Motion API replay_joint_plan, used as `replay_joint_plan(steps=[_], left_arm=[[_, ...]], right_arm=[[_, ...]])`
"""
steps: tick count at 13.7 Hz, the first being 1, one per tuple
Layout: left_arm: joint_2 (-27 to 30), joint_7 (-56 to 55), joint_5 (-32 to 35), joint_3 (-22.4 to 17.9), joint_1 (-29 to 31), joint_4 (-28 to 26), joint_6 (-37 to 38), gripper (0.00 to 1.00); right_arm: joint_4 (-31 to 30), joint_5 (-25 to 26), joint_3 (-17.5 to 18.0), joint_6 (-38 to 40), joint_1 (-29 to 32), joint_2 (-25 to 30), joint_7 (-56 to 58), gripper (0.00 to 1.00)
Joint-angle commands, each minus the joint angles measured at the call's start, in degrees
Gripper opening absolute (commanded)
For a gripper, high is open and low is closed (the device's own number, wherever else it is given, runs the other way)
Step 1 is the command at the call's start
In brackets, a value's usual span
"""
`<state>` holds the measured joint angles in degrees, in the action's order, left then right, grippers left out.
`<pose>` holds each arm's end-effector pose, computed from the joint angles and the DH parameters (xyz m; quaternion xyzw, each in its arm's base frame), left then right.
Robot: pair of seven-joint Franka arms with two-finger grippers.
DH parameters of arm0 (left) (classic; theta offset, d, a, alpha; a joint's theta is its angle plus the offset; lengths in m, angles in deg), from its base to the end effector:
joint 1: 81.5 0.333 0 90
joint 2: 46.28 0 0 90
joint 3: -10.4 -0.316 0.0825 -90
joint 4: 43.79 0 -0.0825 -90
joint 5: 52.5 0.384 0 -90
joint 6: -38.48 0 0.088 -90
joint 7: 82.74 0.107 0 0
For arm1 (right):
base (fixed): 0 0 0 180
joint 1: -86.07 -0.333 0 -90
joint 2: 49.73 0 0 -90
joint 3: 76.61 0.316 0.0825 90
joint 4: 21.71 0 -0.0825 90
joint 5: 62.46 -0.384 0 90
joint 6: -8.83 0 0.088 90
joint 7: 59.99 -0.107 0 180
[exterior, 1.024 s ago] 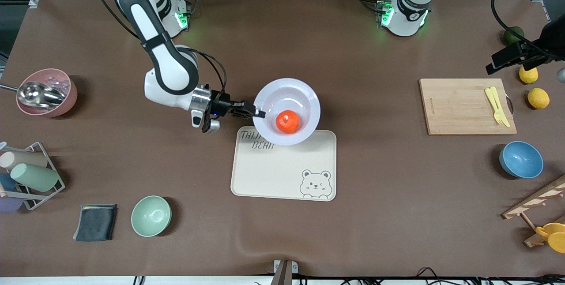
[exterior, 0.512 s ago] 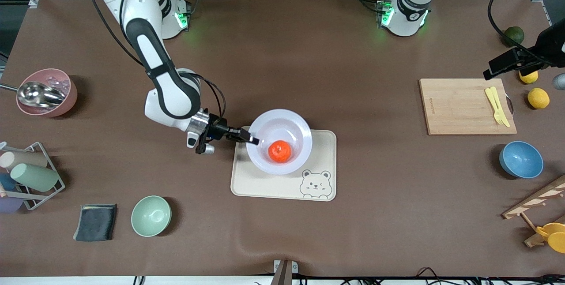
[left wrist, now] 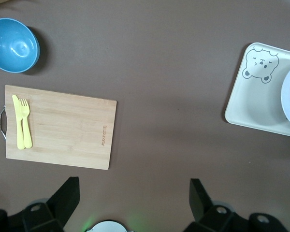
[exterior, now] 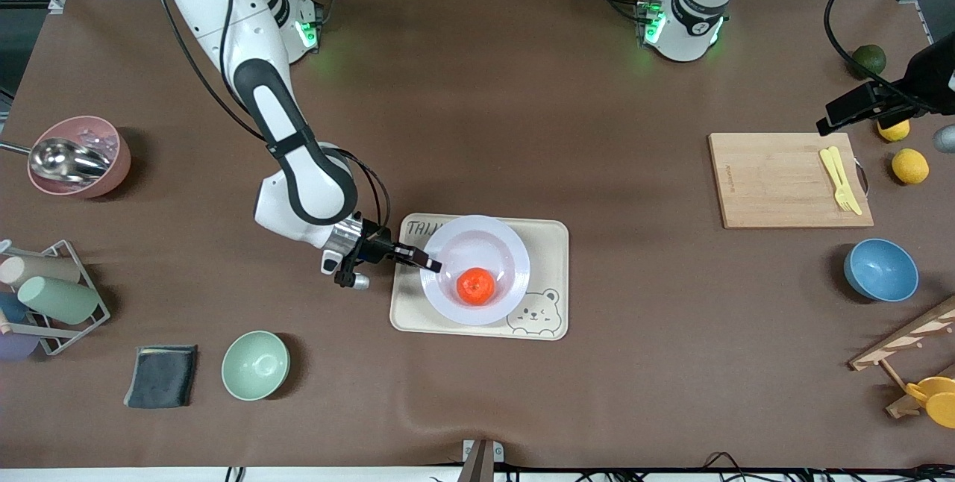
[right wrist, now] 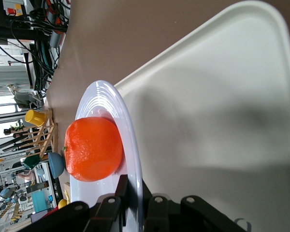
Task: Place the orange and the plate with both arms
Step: 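Adjust the plate on the tray with the right gripper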
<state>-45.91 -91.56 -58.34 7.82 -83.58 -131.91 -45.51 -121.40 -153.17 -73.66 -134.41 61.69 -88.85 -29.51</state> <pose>0.5418 -0.0070 0.6351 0.9952 0.0774 -0.0364 0.0484 0.5991 0.2990 0.1876 -0.8748 0.1536 -0.0337 0.4582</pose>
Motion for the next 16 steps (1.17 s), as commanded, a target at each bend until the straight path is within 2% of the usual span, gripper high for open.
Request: replay_joint_plan(steps=[1,5,11,12,16], left_arm=[[0.51,0.56,1.09,-0.06,-0.02,-0.47,-0.47,1.0],[0.51,0.65,1.09,-0.06,-0.02,-0.47,-0.47,1.0],[0.42,0.65,1.09,-0.06,-0.02,-0.38,-0.56,1.0],[0.33,0.65,1.18,-0.06,-0.02,-0.38,-0.56,1.0],[0.07,0.56,1.09,-0.06,-0.11,-0.3,-0.56,1.0]], right_arm=[[1.95,1.15,0.39,-0.63,-0.57,-1.92,-1.3,0.0],[1.95,2.73,0.48,-3.97,-1.71,-2.72,-0.94,0.0],[3.62,3.35,0.48,-4.06,-1.54,-2.89,-0.77,0.0],[3.71,4.13,0.48,-4.06,-1.37,-3.07,-0.77,0.15],[3.71,4.41,0.48,-5.55,-1.8,-3.33,-0.77,0.15]])
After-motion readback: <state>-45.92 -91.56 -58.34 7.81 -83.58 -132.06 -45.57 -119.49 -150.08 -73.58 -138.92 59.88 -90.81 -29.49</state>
